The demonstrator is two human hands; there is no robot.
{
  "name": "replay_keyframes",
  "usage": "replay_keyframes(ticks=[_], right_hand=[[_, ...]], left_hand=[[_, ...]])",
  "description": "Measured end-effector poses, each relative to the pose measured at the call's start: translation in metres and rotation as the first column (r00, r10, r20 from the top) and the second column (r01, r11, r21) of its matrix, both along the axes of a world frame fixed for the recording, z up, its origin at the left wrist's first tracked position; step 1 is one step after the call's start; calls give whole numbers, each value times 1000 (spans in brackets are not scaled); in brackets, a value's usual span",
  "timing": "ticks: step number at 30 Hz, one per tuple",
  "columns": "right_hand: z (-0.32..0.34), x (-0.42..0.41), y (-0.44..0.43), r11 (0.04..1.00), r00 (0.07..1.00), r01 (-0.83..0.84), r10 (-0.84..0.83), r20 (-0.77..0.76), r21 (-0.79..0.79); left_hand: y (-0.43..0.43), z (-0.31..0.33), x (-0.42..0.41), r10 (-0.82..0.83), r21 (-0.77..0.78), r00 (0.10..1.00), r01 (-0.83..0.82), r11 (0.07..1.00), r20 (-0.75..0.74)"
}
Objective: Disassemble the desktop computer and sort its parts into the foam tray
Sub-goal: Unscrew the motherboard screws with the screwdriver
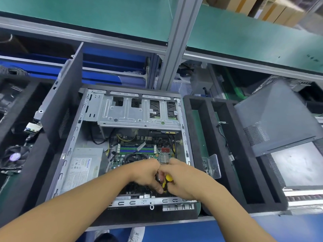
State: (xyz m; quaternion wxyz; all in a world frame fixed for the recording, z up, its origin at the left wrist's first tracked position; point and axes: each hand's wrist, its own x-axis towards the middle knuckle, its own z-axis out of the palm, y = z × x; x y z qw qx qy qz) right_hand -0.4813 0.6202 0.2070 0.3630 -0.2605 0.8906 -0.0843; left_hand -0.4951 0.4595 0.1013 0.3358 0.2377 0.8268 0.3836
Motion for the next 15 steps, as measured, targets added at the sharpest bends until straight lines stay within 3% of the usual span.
replay_keyframes(ticks=[5, 15], right_hand=[[-3, 1, -1, 992, 980, 79, -60, -189, 95], [0, 1, 0, 999, 999, -32, 32, -8, -21]], left_hand=[[3, 0, 1, -1, 3, 1000, 1, 1000, 10], [0, 0, -1, 15, -3, 998, -15, 1000, 56]])
